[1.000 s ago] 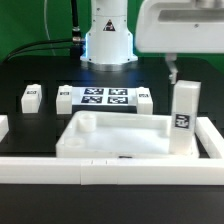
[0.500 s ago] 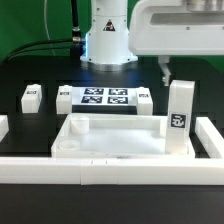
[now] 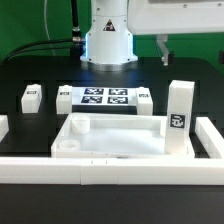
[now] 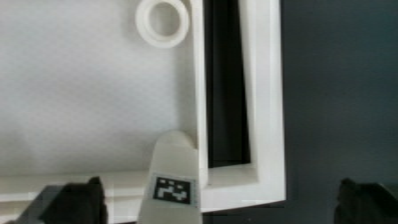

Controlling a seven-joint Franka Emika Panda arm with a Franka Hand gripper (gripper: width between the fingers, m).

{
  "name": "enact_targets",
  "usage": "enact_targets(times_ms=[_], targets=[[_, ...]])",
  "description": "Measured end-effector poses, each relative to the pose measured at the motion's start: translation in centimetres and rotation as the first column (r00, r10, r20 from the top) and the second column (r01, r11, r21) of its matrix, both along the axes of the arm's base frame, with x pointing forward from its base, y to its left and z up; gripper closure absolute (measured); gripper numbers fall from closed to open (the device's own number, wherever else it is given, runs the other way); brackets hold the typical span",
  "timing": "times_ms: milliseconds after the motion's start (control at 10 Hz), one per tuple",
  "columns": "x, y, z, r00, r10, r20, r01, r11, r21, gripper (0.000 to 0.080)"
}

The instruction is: Assemble desk

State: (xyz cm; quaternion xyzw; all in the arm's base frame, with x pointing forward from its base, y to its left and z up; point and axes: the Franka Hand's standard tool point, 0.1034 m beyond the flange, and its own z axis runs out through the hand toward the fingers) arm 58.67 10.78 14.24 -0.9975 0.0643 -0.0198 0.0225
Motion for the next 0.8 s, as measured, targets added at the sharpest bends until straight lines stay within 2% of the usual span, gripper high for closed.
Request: enact_targets(times_ms=[300,400,500,700,800], targets=[[-0.1,-0.1,-0.2,1.000,0.001,-0.001,-0.001,1.000,-0.001,0.0151],[-0.8,-1.5,-0.7,1.000,0.003,0.028,-0.003,1.000,0.004,0.0151],[-2.3,-2.2,-1.5,0.999,-0.027,0.041,0.027,1.000,0.003,0.0151],[-6.4,-4.7,-4.8,0.995,-0.086,0.052,0.086,0.996,0.005,0.0151],[-6.6,-4.5,-4.8,0.996,-0.086,0.031,0.085,0.996,0.005,0.0151]])
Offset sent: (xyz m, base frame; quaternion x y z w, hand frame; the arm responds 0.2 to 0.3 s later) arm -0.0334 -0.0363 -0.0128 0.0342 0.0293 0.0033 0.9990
